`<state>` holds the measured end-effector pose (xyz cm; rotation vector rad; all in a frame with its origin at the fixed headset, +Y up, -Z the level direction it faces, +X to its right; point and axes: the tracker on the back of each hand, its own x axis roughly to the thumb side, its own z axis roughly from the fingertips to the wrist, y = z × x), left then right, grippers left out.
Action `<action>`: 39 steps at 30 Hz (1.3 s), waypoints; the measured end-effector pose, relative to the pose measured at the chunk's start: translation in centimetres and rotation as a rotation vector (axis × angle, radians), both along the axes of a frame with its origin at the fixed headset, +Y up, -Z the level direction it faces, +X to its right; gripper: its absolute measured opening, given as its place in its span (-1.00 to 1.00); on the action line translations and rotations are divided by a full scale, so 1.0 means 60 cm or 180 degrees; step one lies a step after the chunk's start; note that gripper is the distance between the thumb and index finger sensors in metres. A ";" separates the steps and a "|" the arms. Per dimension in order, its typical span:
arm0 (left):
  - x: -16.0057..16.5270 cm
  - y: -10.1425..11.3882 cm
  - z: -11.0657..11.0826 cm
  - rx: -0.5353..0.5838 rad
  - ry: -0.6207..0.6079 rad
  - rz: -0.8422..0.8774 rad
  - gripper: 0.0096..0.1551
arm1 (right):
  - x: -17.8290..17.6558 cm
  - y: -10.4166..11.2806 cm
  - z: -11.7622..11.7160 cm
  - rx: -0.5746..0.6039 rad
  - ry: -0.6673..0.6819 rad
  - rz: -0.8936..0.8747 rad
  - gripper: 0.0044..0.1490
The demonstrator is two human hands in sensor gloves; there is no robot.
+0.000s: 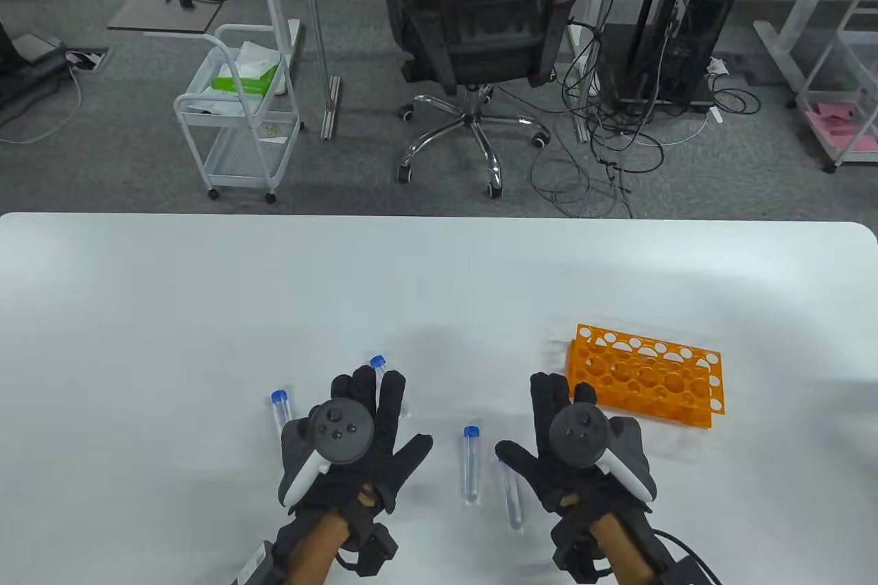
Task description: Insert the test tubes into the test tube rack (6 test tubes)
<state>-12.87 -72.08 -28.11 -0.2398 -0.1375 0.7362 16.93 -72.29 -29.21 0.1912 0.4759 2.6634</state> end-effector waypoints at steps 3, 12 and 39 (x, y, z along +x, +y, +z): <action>-0.001 0.000 0.001 -0.0015 0.0007 0.0011 -0.02 | 0.000 0.000 0.000 -0.0003 -0.0002 0.0011 0.29; -0.001 0.000 -0.004 -0.0043 0.0000 0.0032 -0.02 | 0.006 0.004 -0.003 0.0030 -0.0038 -0.0020 0.28; -0.041 -0.001 -0.014 -0.0127 0.0223 0.0281 -0.03 | 0.266 0.008 -0.072 0.0652 -0.2596 -0.0494 0.19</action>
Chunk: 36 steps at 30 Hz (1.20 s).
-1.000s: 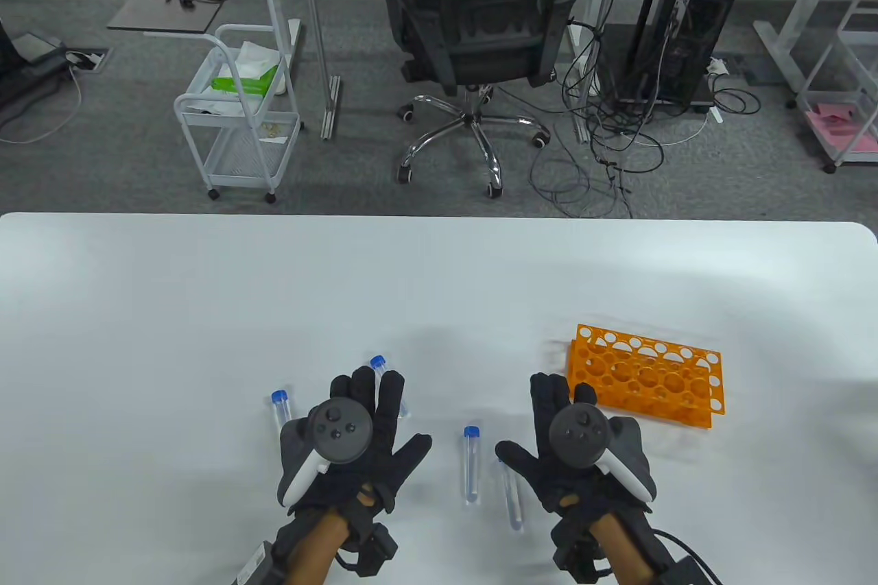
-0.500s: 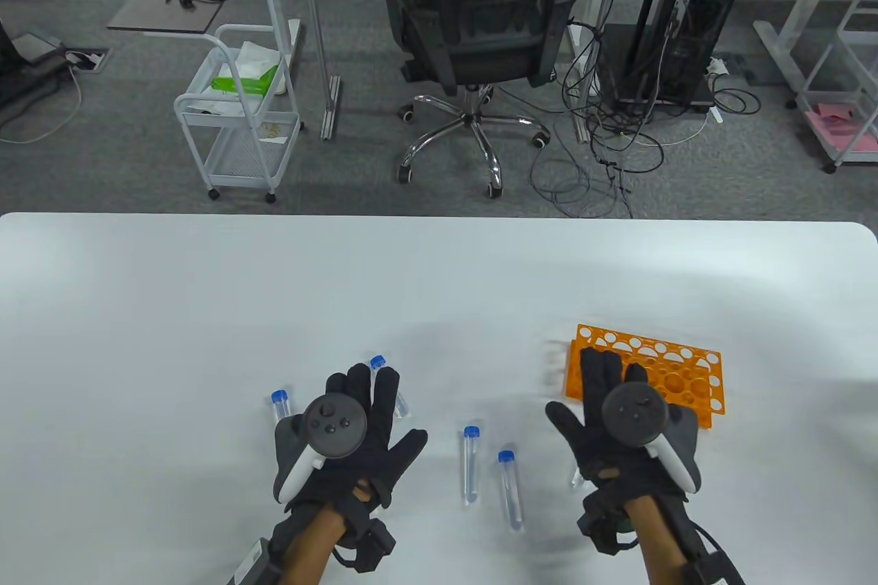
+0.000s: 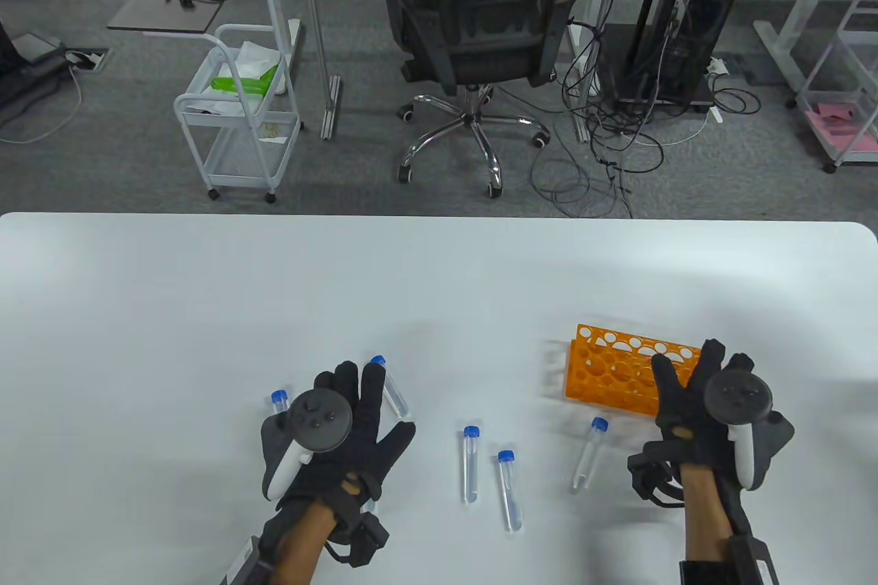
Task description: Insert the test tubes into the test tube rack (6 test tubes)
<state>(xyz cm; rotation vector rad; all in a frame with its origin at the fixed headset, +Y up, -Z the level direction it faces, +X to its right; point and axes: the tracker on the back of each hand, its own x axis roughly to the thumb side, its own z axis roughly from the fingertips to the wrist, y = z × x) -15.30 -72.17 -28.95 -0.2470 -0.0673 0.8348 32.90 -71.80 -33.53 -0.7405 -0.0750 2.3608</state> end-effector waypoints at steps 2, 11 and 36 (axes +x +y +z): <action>-0.006 0.001 -0.001 0.0000 0.0029 0.0038 -0.02 | 0.008 -0.010 -0.004 -0.0100 -0.0110 -0.0028 0.18; -0.026 -0.003 -0.005 -0.0072 0.0111 0.0225 -0.03 | 0.046 -0.035 -0.017 -0.0350 -0.0547 0.0023 0.00; -0.027 -0.014 -0.011 -0.0213 0.0120 0.0129 -0.07 | 0.097 -0.071 -0.013 -0.0388 -0.0937 -0.1257 -0.14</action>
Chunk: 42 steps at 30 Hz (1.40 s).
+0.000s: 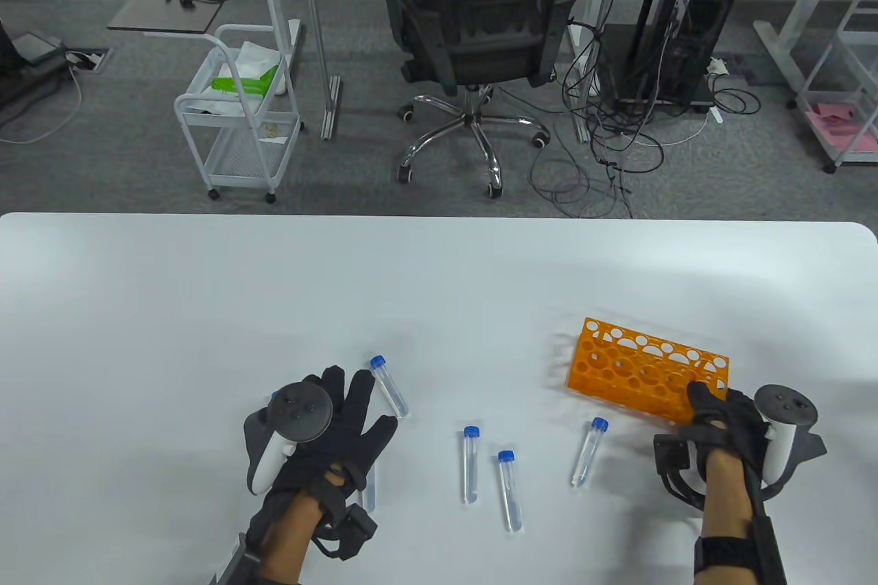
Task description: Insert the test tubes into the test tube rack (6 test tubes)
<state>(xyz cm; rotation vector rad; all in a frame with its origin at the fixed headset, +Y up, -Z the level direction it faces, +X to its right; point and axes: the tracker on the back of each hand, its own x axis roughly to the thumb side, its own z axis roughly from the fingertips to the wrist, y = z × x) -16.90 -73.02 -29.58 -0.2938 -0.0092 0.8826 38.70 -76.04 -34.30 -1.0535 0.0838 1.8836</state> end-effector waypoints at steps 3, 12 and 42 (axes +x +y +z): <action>0.000 0.000 0.000 0.0009 -0.0005 0.0003 -0.08 | -0.001 0.003 0.005 0.0204 -0.0028 -0.0477 -0.23; -0.001 -0.001 -0.001 0.0042 0.0008 0.0011 -0.09 | 0.002 0.000 0.012 0.0406 -0.0070 -0.0868 -0.39; -0.071 -0.030 -0.015 0.0061 0.0696 0.0121 -0.09 | -0.122 0.056 0.017 0.0712 0.1043 -0.1368 -0.43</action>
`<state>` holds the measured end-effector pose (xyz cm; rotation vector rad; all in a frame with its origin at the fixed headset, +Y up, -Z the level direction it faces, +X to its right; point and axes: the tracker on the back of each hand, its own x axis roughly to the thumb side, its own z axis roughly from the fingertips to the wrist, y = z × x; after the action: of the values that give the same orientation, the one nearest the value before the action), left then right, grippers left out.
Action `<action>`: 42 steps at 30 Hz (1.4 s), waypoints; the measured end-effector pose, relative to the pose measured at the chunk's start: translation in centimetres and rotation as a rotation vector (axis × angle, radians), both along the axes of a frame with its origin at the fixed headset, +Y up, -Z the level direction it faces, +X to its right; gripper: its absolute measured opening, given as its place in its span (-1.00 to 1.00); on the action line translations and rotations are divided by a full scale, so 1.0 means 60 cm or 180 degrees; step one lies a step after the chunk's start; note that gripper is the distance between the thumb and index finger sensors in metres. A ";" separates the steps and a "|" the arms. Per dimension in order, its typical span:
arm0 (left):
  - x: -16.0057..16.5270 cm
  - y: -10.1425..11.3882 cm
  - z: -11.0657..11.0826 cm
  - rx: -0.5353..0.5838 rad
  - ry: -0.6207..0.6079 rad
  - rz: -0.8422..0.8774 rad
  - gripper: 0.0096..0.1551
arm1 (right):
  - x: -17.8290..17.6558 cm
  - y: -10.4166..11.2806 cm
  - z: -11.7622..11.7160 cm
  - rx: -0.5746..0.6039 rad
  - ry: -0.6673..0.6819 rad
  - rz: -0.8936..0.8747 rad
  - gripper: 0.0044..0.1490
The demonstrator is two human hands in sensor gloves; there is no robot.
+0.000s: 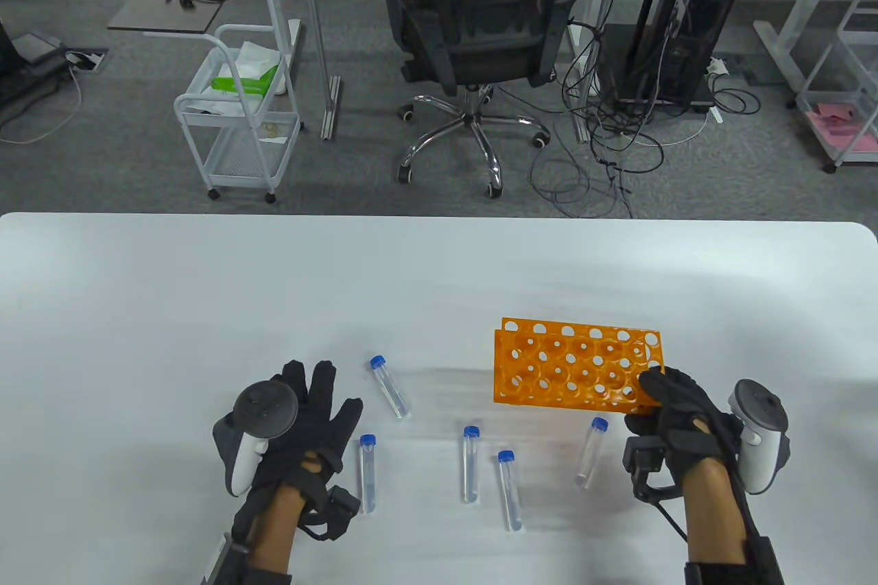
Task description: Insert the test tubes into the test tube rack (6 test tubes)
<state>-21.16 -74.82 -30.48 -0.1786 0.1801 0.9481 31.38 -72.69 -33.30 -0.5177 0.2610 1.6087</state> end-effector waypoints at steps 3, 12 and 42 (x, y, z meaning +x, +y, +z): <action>-0.014 -0.006 -0.002 -0.0045 0.0129 -0.0021 -0.09 | -0.009 -0.002 -0.001 -0.0027 0.0101 0.0039 -0.44; -0.050 -0.014 -0.008 -0.0122 0.0505 -0.0472 -0.12 | -0.033 0.002 -0.004 -0.0052 0.0381 0.0158 -0.44; -0.059 -0.047 -0.094 -0.0871 0.0891 -0.2570 -0.39 | -0.076 -0.013 -0.012 -0.0197 0.0763 0.0390 -0.41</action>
<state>-24.72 -77.65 -36.12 -0.2006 0.5918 0.1347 26.82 -73.44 -34.02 -0.3934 0.4675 1.7882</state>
